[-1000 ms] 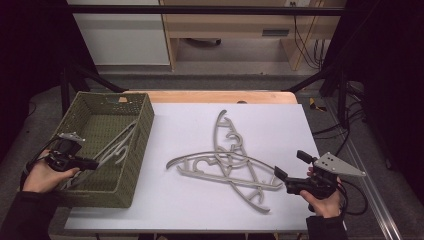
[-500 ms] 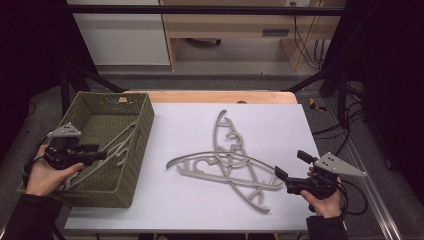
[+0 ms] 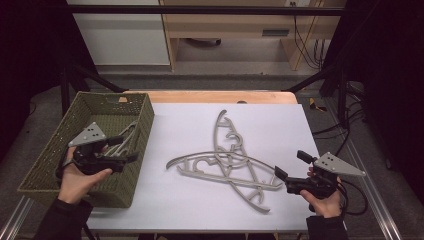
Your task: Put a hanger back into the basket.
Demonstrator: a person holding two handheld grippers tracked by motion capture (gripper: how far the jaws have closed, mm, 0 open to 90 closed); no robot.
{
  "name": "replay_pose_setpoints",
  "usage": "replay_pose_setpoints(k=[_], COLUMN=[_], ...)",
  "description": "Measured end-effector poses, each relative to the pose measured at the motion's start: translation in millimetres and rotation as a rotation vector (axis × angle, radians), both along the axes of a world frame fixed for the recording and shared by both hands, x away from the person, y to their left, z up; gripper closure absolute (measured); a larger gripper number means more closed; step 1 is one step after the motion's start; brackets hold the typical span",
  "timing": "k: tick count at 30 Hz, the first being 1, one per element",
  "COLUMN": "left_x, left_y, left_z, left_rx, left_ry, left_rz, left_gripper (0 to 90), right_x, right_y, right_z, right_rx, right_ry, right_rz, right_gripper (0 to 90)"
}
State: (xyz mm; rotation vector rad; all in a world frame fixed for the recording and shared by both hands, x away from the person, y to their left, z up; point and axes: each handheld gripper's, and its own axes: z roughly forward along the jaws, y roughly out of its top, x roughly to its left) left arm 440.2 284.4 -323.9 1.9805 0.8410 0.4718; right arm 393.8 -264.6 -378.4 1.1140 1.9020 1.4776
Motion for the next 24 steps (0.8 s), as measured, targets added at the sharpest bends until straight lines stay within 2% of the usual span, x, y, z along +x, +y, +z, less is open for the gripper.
replay_pose_setpoints(k=[3,11,18,24], left_x=[-0.7,-1.3,3.5,8.0], left_y=[-18.4,-42.9,-63.9,-83.0], left_z=[-2.2,-6.5,-14.4,-18.8], left_rx=[-0.02,-0.057,-0.026,-0.018], left_ry=[-0.01,-0.034,-0.025,-0.011], left_rz=[-0.018,-0.06,-0.092,-0.127], left_gripper=[15.8,13.6,12.7,12.6], right_x=[0.3,0.6,1.2,1.4], right_y=[0.3,0.7,1.3,1.9], right_z=[-0.6,-0.7,-1.6,-2.0], right_rx=[0.0,-0.001,-0.003,-0.005], right_ry=[0.003,0.001,0.006,0.007], right_rz=[0.0,0.003,0.003,0.009], right_gripper=[4.5,4.5,4.5,4.4])
